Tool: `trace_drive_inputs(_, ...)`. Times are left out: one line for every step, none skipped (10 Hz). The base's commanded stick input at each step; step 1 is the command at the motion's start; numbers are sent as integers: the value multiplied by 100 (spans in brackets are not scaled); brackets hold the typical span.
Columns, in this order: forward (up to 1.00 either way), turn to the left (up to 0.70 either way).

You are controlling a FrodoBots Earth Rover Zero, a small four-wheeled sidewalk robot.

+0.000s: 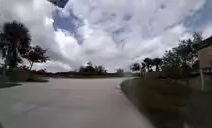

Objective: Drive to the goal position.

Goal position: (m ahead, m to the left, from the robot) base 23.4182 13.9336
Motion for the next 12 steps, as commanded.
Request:
trace_drive_inputs(60, 1)
trace_drive_inputs(60, 1)
trace_drive_inputs(60, 1)
trace_drive_inputs(60, 1)
trace_drive_inputs(60, 1)
trace_drive_inputs(60, 1)
trace_drive_inputs(60, 7)
trace_drive_inputs(60, 14)
trace_drive_inputs(60, 15)
trace_drive_inputs(60, 15)
trace_drive_inputs(60, 15)
trace_drive_inputs(60, 15)
